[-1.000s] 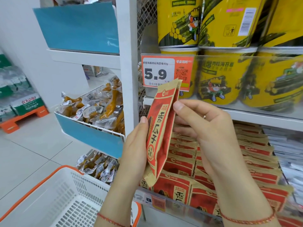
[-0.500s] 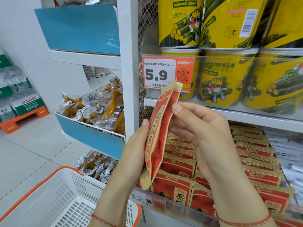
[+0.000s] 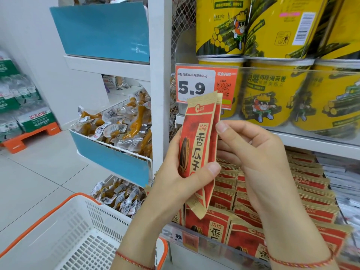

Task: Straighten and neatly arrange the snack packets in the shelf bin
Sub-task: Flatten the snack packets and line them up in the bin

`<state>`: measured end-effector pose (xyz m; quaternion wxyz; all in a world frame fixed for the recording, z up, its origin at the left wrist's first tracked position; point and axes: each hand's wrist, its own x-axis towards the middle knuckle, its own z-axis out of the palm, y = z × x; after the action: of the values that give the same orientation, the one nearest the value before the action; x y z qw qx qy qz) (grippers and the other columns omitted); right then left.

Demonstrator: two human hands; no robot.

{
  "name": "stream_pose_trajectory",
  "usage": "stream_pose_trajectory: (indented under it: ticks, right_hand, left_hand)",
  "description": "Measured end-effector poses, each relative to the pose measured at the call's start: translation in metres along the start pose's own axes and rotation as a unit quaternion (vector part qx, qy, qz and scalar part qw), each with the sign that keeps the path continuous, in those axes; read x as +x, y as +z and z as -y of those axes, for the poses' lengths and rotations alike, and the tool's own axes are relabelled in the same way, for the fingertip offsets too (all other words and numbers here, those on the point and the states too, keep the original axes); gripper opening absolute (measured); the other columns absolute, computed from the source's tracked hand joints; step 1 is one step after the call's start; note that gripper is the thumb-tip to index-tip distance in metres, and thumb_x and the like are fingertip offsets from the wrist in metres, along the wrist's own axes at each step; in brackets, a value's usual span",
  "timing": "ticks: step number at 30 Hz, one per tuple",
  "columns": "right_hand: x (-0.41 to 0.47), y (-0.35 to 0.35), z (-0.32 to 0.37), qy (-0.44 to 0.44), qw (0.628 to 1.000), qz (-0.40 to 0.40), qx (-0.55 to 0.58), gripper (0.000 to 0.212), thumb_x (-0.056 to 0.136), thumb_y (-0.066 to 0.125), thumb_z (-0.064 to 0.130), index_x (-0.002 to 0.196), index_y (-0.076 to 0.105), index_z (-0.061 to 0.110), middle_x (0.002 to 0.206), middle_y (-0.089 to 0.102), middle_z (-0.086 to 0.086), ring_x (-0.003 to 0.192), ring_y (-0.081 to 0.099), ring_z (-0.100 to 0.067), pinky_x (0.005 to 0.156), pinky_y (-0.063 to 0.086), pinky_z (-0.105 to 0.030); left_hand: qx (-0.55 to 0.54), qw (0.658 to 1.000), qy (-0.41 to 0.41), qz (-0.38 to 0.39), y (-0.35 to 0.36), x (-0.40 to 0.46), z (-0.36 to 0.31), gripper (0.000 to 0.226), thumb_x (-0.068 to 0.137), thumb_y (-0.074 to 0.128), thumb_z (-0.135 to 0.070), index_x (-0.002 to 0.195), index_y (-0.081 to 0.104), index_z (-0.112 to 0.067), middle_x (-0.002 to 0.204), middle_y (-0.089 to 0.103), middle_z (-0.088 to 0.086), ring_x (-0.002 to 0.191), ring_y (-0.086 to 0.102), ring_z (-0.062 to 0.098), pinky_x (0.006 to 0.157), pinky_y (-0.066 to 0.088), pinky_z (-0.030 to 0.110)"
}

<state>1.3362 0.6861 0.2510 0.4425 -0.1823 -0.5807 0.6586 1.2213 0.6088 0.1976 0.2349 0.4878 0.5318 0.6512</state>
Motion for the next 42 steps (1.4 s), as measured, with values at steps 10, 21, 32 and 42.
stream_pose_trajectory:
  ticks: [10, 21, 32, 42]
  right_hand:
    - [-0.001, 0.002, -0.008, 0.03, 0.984, 0.112, -0.139, 0.022, 0.07, 0.065, 0.033, 0.085, 0.074, 0.018, 0.081, 0.076, 0.001, 0.076, 0.072, -0.011, 0.071, 0.058, -0.022]
    - [0.0, 0.006, -0.018, 0.029, 0.975, 0.141, -0.172, 0.017, 0.07, 0.068, 0.03, 0.081, 0.075, 0.021, 0.078, 0.074, -0.006, 0.074, 0.07, -0.015, 0.072, 0.057, -0.025]
    - [0.0, 0.008, -0.025, -0.022, 0.962, 0.138, -0.233, 0.011, 0.087, 0.066, 0.017, 0.092, 0.075, 0.018, 0.081, 0.075, -0.004, 0.079, 0.07, -0.02, 0.076, 0.058, -0.031]
    - [0.001, 0.004, -0.031, -0.083, 0.945, 0.101, -0.3, 0.019, 0.092, 0.06, 0.012, 0.097, 0.074, 0.024, 0.086, 0.074, 0.013, 0.083, 0.069, -0.002, 0.074, 0.056, -0.022]
  left_hand:
    - [-0.136, 0.966, 0.029, -0.216, -0.009, 0.008, 0.005, 0.077, 0.062, 0.075, -0.043, 0.131, 0.049, -0.02, 0.097, 0.07, -0.013, 0.093, 0.067, 0.005, 0.077, 0.052, 0.021]
    - [-0.179, 0.96, 0.02, -0.214, -0.011, 0.007, 0.011, 0.073, 0.063, 0.075, -0.041, 0.128, 0.051, -0.017, 0.092, 0.069, -0.015, 0.088, 0.066, 0.001, 0.076, 0.051, 0.017]
    - [-0.17, 0.958, 0.014, -0.229, -0.013, 0.005, 0.011, 0.077, 0.063, 0.077, -0.045, 0.13, 0.049, -0.021, 0.101, 0.07, -0.014, 0.098, 0.067, 0.004, 0.081, 0.052, 0.022]
    - [-0.131, 0.96, 0.011, -0.249, -0.014, 0.003, 0.002, 0.05, 0.079, 0.074, -0.032, 0.125, 0.056, -0.02, 0.109, 0.073, -0.009, 0.1, 0.069, 0.009, 0.082, 0.056, 0.028]
